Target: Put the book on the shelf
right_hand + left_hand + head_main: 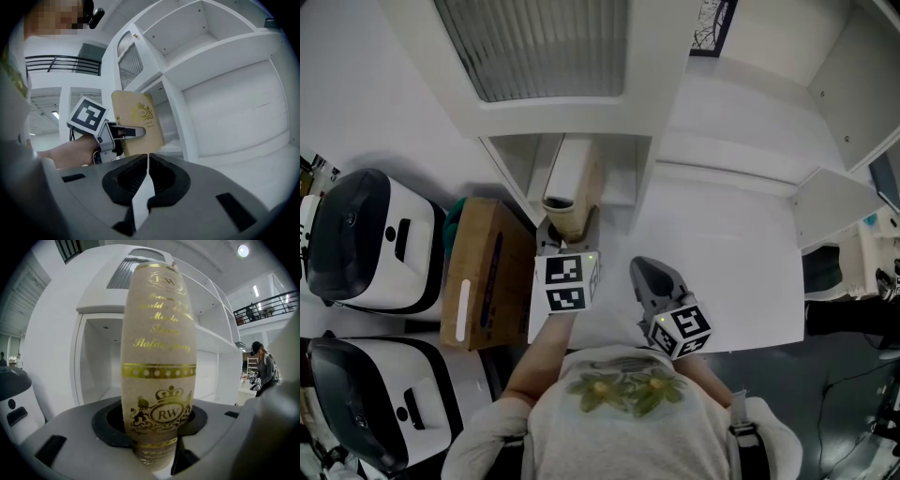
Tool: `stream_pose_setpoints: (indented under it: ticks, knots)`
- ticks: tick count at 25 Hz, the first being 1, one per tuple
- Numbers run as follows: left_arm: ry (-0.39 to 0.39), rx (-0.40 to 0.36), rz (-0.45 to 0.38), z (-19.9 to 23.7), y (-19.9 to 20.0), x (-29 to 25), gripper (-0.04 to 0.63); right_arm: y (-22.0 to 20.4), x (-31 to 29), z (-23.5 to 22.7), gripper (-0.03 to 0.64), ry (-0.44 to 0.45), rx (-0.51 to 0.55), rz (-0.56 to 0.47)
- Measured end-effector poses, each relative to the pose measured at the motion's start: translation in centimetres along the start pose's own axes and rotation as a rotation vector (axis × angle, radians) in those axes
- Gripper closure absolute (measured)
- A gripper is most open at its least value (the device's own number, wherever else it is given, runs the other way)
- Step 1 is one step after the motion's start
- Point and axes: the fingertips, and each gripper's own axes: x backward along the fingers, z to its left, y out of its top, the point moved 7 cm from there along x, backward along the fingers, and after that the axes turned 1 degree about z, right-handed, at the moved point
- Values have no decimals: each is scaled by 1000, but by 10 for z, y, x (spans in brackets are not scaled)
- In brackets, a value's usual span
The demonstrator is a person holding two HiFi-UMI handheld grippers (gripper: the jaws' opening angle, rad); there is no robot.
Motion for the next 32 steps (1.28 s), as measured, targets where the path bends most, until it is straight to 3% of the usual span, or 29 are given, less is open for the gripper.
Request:
stream_pose_setpoints:
  ticks: [32]
  knots:
    - [24, 15, -8, -2, 8, -31, 370, -2, -8, -3, 581, 26, -20, 21]
